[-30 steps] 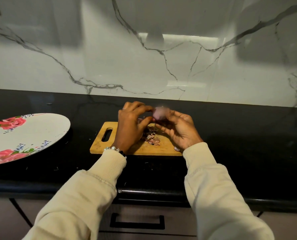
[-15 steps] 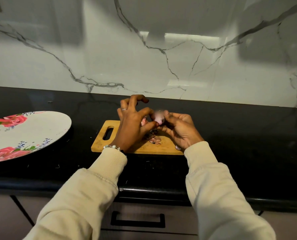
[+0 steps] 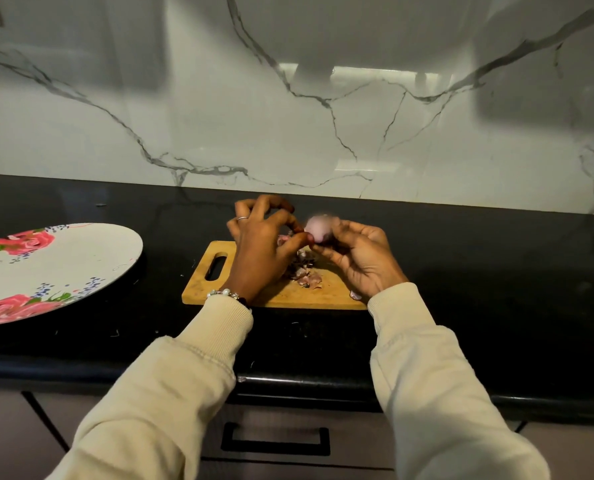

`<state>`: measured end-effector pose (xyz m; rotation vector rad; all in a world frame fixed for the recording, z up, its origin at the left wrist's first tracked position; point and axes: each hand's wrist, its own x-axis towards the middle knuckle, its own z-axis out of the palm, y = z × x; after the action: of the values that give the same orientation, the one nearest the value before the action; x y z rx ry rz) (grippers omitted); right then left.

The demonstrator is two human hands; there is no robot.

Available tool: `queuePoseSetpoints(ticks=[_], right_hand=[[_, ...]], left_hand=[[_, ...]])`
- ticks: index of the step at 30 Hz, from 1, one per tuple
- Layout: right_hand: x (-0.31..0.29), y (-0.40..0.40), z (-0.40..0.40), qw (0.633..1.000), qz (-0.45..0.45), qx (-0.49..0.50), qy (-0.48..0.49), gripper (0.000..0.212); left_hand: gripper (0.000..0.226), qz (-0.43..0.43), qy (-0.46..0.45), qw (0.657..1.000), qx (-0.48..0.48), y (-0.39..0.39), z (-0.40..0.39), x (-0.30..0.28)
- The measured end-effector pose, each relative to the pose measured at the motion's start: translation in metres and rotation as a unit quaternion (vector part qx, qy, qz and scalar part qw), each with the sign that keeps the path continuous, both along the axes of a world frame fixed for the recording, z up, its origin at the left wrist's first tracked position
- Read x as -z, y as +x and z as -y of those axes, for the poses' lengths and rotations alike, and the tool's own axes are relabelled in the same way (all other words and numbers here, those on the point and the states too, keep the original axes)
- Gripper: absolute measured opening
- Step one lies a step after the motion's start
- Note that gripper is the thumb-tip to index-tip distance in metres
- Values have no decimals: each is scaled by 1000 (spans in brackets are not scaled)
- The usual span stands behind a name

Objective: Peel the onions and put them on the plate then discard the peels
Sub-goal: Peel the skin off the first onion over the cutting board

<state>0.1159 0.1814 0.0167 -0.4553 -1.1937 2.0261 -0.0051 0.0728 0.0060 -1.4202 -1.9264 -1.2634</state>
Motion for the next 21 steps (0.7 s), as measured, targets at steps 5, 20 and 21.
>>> queuePoseSetpoints(ticks=[5,20,21], right_hand=[[0,1,-1,1000,-13,-15,14,15],[-3,4,6,995,5,-41,90,24],[-3,4,6,995,5,-43,92,24]], left_hand=[[19,51,-16,998,-45,2,-1,-1],[12,5,-5,1000,-15,1,4,-3],[11,-1,-1,1000,-18,1,4,-3]])
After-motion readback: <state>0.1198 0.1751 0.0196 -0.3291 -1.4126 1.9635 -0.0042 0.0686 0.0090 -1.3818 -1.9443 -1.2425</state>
